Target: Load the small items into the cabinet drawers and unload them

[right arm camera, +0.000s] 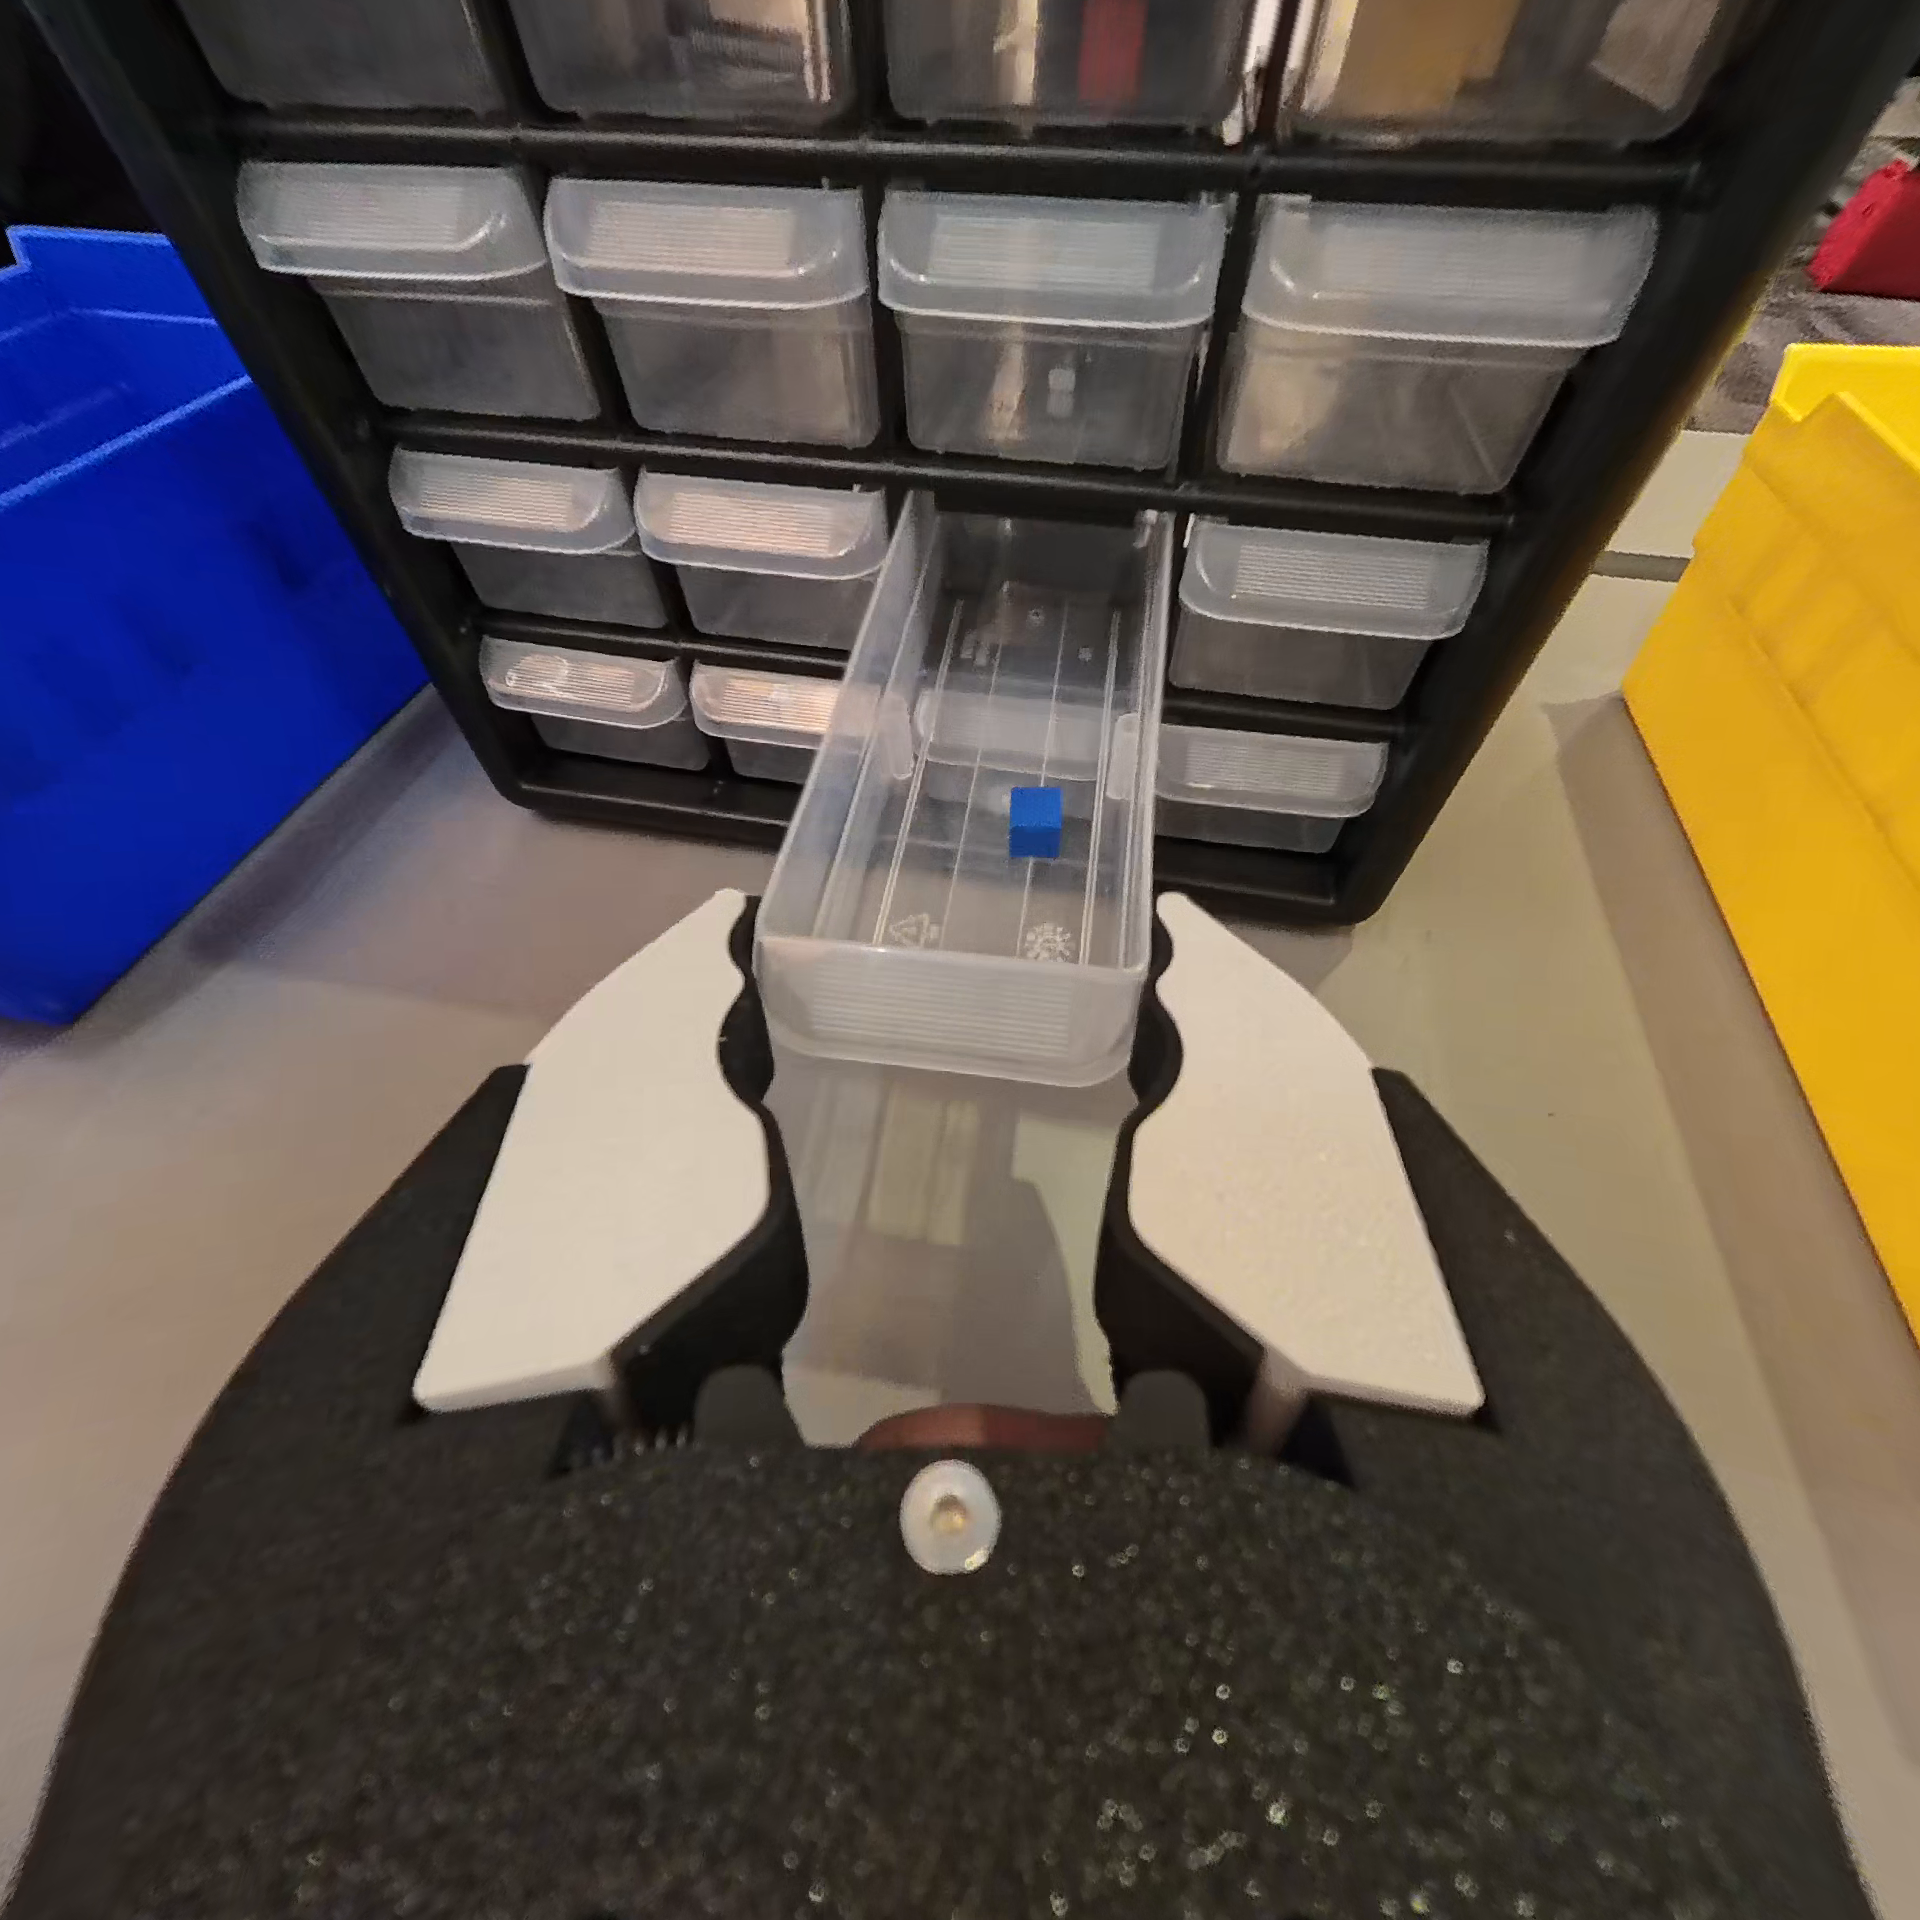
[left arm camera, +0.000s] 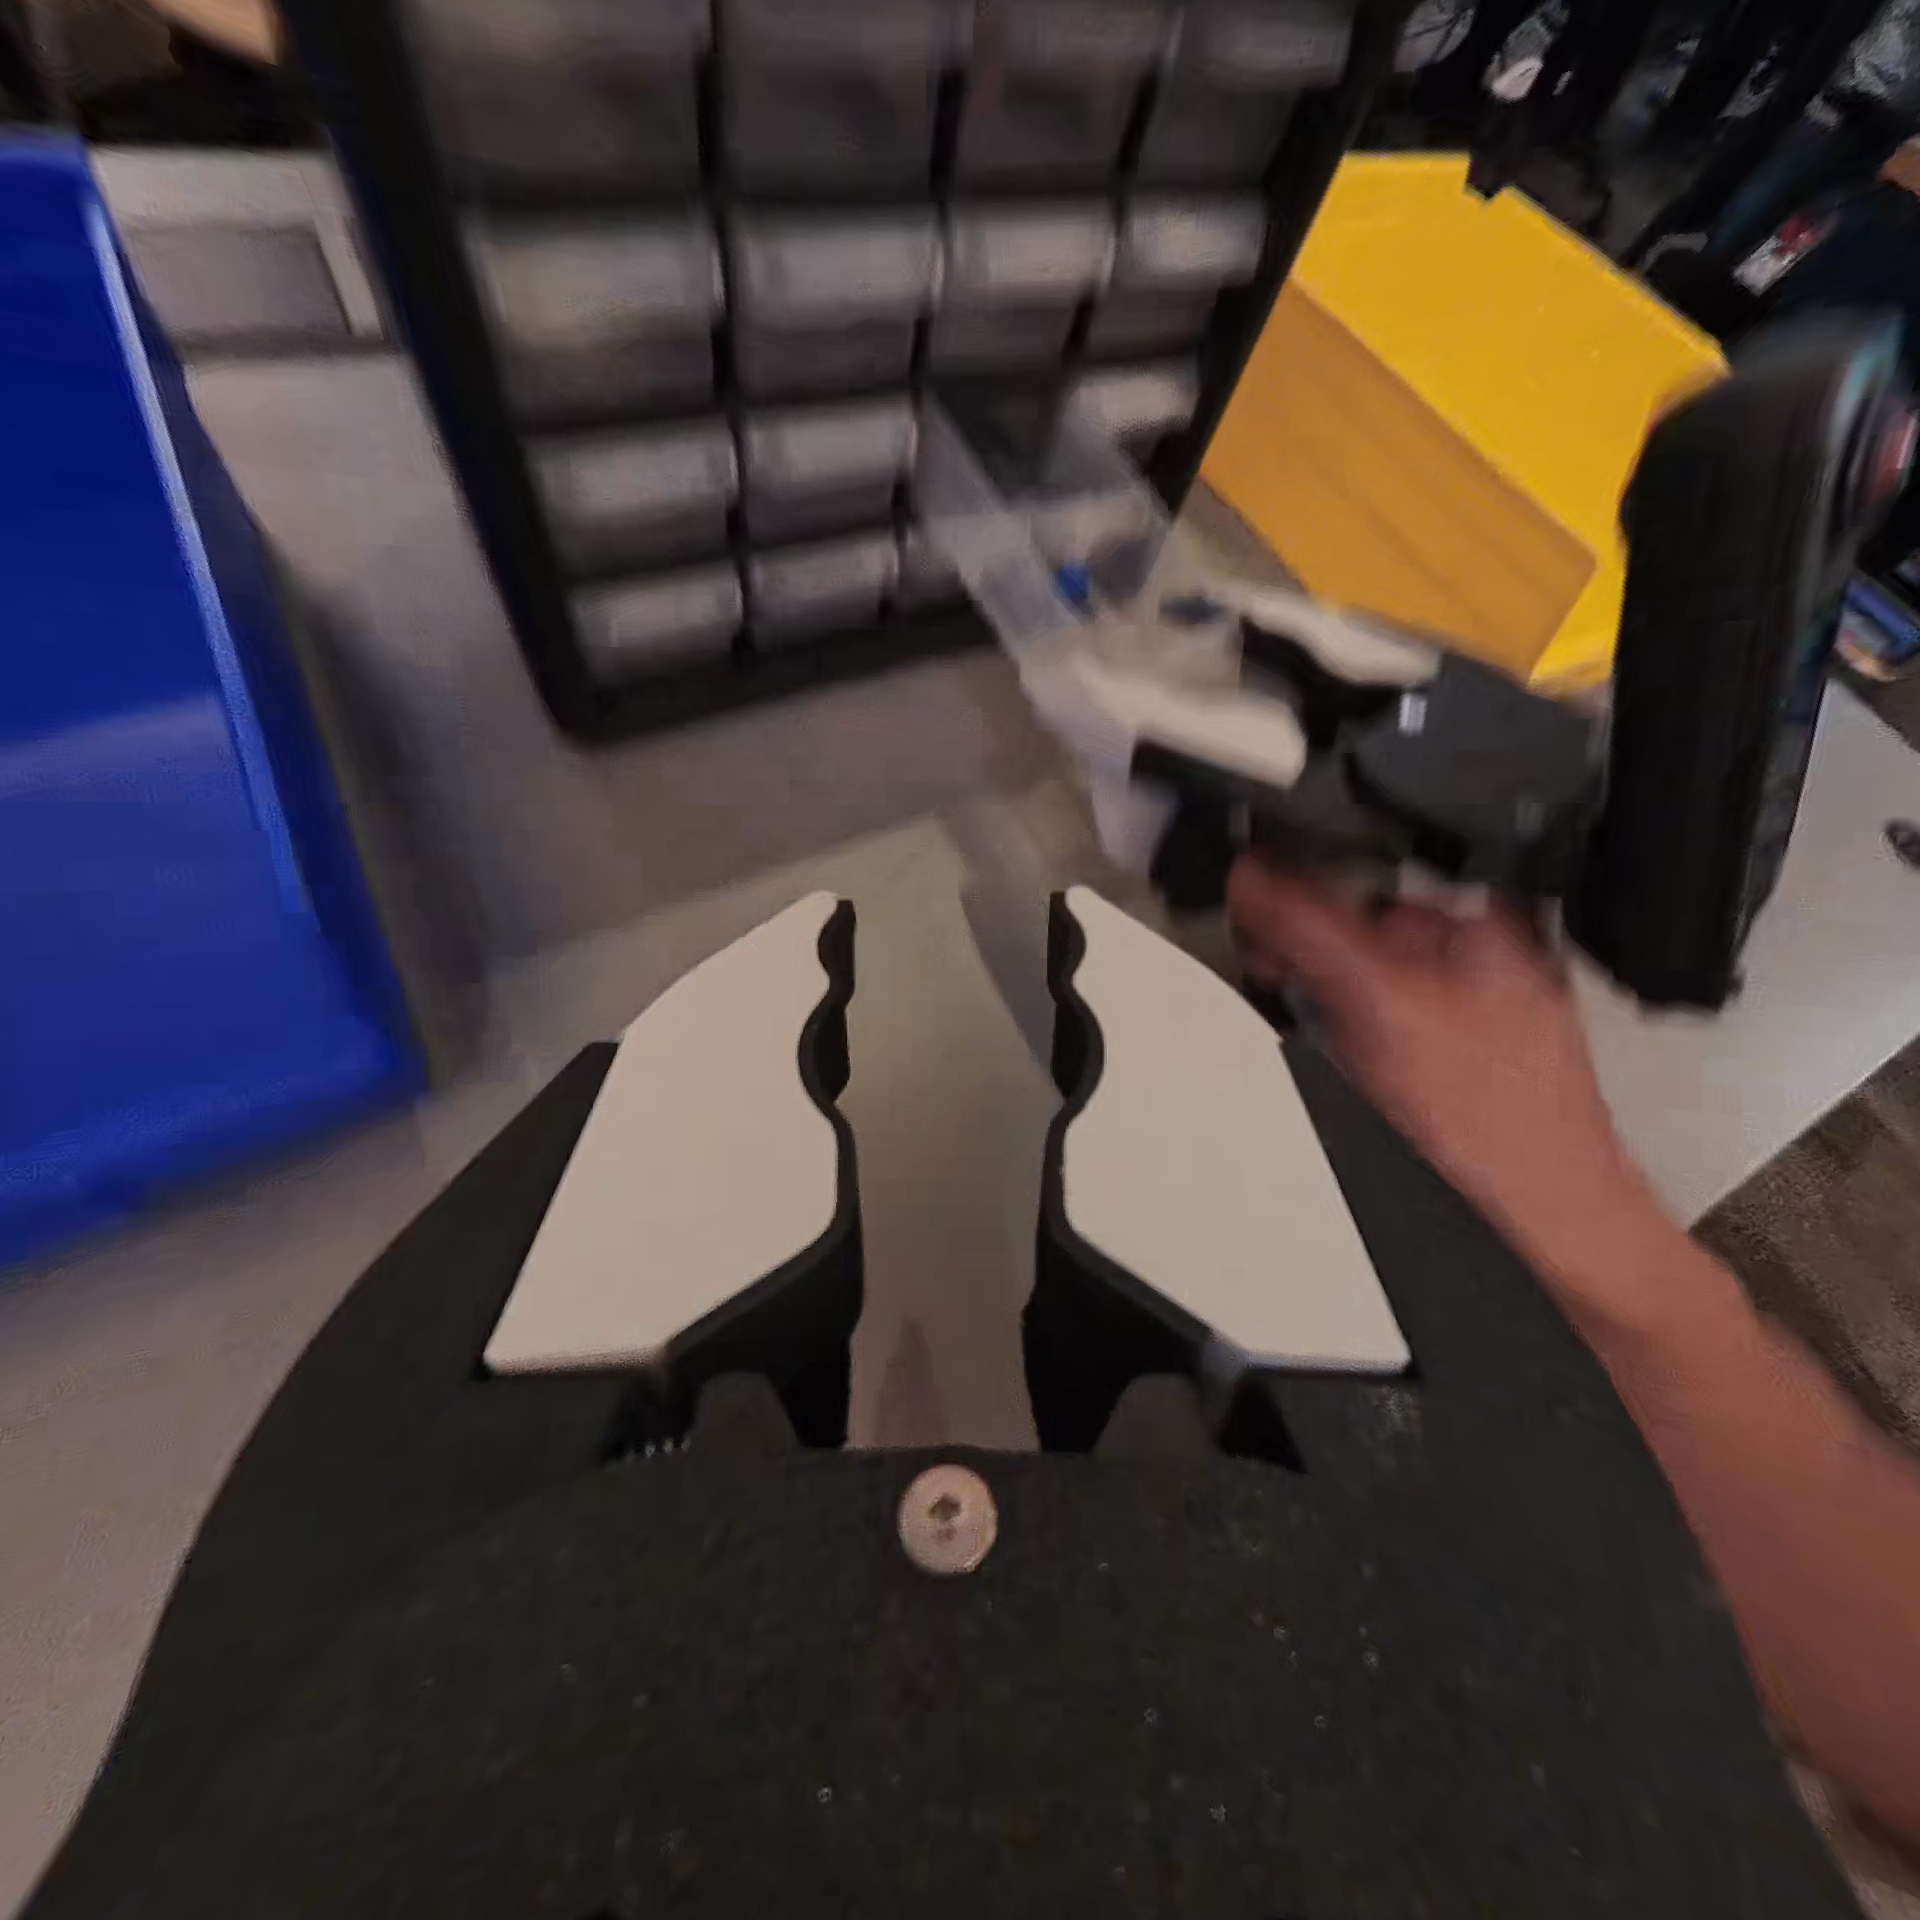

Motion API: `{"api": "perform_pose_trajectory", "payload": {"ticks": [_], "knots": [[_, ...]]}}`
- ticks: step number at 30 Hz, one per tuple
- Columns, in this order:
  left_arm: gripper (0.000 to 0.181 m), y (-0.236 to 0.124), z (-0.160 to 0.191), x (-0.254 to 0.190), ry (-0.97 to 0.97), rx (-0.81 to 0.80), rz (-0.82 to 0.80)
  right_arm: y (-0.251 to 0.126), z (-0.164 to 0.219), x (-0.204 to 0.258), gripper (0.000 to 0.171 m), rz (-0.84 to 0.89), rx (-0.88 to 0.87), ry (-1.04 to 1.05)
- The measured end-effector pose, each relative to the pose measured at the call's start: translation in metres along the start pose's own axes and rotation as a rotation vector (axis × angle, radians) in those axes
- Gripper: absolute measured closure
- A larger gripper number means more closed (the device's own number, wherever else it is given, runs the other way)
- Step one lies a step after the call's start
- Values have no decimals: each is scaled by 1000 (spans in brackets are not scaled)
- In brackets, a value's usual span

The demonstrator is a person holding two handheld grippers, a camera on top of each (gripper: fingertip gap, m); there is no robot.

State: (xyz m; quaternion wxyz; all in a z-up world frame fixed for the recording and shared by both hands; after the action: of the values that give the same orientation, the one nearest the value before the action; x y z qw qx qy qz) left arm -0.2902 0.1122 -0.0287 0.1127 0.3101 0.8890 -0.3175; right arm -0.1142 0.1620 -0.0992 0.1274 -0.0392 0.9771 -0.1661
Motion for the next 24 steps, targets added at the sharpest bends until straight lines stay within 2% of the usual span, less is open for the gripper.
{"api": "perform_pose_trajectory", "payload": {"ticks": [3,5,12,15,17,20,21,24], "knots": [[146,-14,65,7,-5,10,-67,5,-6,-1,104,6,4,6],[146,-16,92,6,8,13,-75,10,-14,-2,104,14,17,-10],[145,5,112,-5,167,71,-74,42,-20,-9,98,-43,75,-29],[136,5,113,-4,181,84,-69,32,-5,-9,96,-95,103,-17],[136,2,112,-3,151,78,-36,14,5,-7,105,-128,86,7],[136,0,108,-2,139,62,-9,-10,-2,-5,146,-160,-102,7],[136,0,107,-2,143,58,-9,-12,-5,-5,155,-152,-145,-7],[136,0,107,-2,146,62,-3,1,-7,-5,150,-158,-103,-58]]}}
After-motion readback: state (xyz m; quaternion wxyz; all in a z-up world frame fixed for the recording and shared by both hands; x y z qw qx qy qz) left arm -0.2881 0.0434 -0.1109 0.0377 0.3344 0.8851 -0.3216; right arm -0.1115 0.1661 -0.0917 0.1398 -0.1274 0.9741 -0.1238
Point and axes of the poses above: each gripper's, where its closed fingertips meet, y out along the fingers, z out of its underside, x = y × z across the jaws, the point moved 7 cm from there along -y, back along the fingers, and after that the axes turned 15 degrees about -y, right-handed, at the moved point
